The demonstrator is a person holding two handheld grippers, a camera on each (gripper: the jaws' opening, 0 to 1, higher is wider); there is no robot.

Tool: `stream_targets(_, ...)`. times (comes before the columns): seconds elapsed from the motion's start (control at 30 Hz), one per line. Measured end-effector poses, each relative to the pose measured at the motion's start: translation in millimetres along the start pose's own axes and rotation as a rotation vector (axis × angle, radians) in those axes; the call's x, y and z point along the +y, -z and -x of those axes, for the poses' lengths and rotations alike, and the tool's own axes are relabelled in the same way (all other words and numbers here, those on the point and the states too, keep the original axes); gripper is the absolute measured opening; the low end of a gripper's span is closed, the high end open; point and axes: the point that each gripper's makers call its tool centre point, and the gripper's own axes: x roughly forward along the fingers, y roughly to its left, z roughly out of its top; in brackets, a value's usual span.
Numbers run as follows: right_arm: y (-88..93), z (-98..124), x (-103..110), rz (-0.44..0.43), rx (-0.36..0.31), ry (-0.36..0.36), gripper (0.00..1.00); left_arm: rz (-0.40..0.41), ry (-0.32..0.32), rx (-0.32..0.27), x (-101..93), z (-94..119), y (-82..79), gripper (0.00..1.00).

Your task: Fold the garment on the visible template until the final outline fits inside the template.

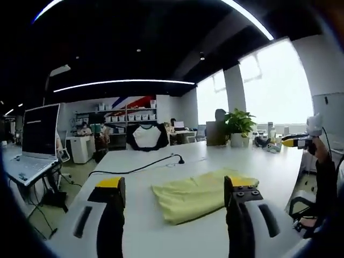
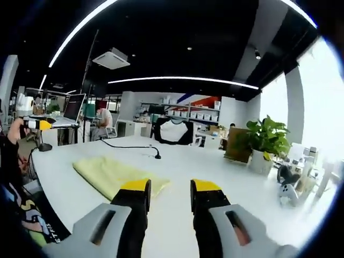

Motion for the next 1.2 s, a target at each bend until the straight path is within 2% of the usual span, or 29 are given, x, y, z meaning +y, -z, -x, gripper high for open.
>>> stream_targets(0.07,-1.7,2,-4,0.002,0.004,0.022,0.58,0.015,-0.013,0.001,3.3,4,-1.3,0.90)
stream_targets(0.13,0.0,5,-11,-0.004,0.017,0.066,0.70,0.011,-0.044,-0.003,8.6,9,-3.4,0.93)
stream_targets(0.33,-2.5,9,-17,-0.033,-0.001,0.089,0.90,0.009,-0.083,-0.028,15.8,21,-12.4,0.97)
stream_targets(0.4,0.1,10,-19,-0.029,0.018,0.103,0.98,-0.001,-0.092,-0.027,18.6,24,-15.2,1.00)
stream_targets(0.47,-3.2,10,-20,-0.032,-0.001,0.111,0.99,-0.007,-0.095,-0.045,18.6,28,-20.0,1.00)
stream_targets(0.5,-3.4,11,-20,-0.034,-0.001,0.107,0.99,-0.009,-0.085,-0.075,16.3,29,-25.7,1.00)
stream_targets(0.57,1.2,11,-19,-0.032,0.029,0.094,0.99,-0.012,-0.072,-0.086,13.0,31,-28.5,1.00)
stream_targets(0.6,3.7,11,-20,-0.024,0.045,0.093,0.99,-0.025,-0.064,-0.080,10.8,33,-28.3,1.00)
stream_targets(0.67,6.6,9,-21,-0.012,0.058,0.100,0.99,-0.073,-0.077,-0.024,12.4,33,-20.7,1.00)
stream_targets(0.73,6.6,8,-22,-0.022,0.054,0.103,0.99,-0.092,-0.079,-0.008,13.0,31,-18.2,1.00)
stream_targets(0.87,7.9,6,-16,-0.087,0.048,0.059,0.99,-0.012,-0.052,-0.058,12.5,29,-25.2,1.00)
stream_targets(0.93,8.5,6,-17,-0.098,0.048,0.058,0.99,0.005,-0.054,-0.055,14.9,29,-24.4,1.00)
stream_targets(1.07,7.6,7,-22,-0.064,0.045,0.088,0.99,-0.004,-0.072,-0.051,18.5,28,-23.7,1.00)
stream_targets(1.2,3.5,9,-22,-0.026,0.028,0.088,0.99,-0.004,-0.075,-0.057,19.4,28,-25.1,1.00)
